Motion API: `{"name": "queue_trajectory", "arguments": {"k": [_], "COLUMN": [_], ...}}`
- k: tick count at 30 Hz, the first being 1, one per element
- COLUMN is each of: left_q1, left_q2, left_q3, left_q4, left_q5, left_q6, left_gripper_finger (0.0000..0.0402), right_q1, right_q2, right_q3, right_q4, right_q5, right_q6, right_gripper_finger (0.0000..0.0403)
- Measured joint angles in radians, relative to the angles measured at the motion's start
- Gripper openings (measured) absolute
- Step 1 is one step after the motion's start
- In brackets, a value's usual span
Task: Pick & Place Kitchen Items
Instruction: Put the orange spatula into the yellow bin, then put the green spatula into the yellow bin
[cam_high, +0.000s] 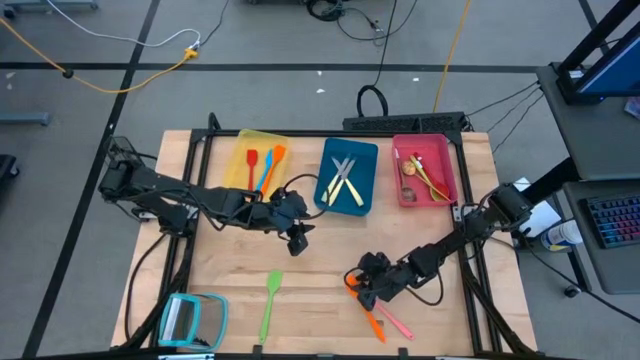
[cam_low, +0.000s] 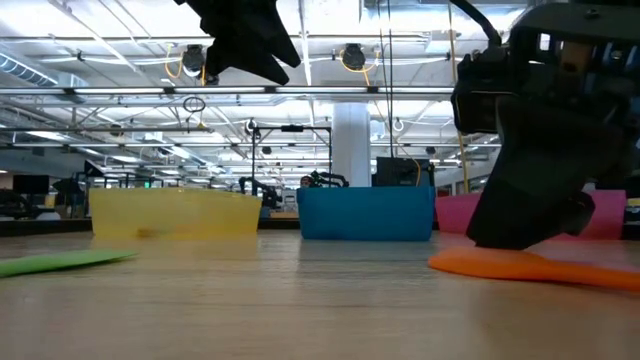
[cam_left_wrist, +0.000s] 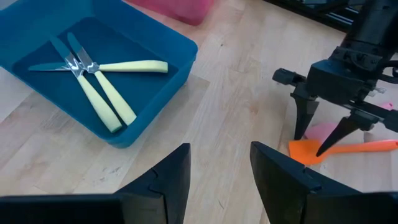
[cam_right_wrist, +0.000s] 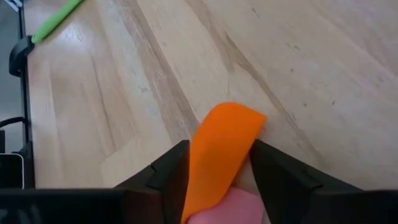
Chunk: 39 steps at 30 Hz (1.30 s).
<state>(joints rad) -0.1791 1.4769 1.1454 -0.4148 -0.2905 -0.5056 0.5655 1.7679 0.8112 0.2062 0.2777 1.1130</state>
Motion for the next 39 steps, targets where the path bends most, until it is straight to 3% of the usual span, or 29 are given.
{"name": "queue_trajectory", "arguments": {"k": [16, 25, 31, 36, 39], "left_q1": [0.000, -0.003, -0.044, -0.111, -0.154], "left_q2": [0.000, 0.004, 0.071, 0.192, 0.272], "left_q3": [0.000, 0.000, 0.001, 0.001, 0.001], "left_q4": [0.000, 0.006, 0.083, 0.222, 0.329], "left_q5": [0.000, 0.000, 0.027, 0.149, 0.163], "left_q6": [-0.020, -0.033, -0.024, 0.130, 0.258], "left_gripper_finger": [0.0170, 0.0170, 0.0170, 0.0170, 0.0170], "right_q1": [-0.007, -0.016, -0.016, -0.016, -0.016], "right_q2": [-0.001, -0.064, -0.072, -0.074, -0.076], "right_q3": [0.000, 0.000, 0.000, -0.001, -0.001], "right_q4": [0.010, 0.051, 0.049, 0.063, 0.066], "right_q5": [-0.020, -0.046, -0.090, -0.129, -0.187], "right_q6": [-0.214, -0.349, -0.403, -0.479, -0.506], "right_gripper_finger": [0.0006, 0.0001, 0.0001, 0.0017, 0.0038]}}
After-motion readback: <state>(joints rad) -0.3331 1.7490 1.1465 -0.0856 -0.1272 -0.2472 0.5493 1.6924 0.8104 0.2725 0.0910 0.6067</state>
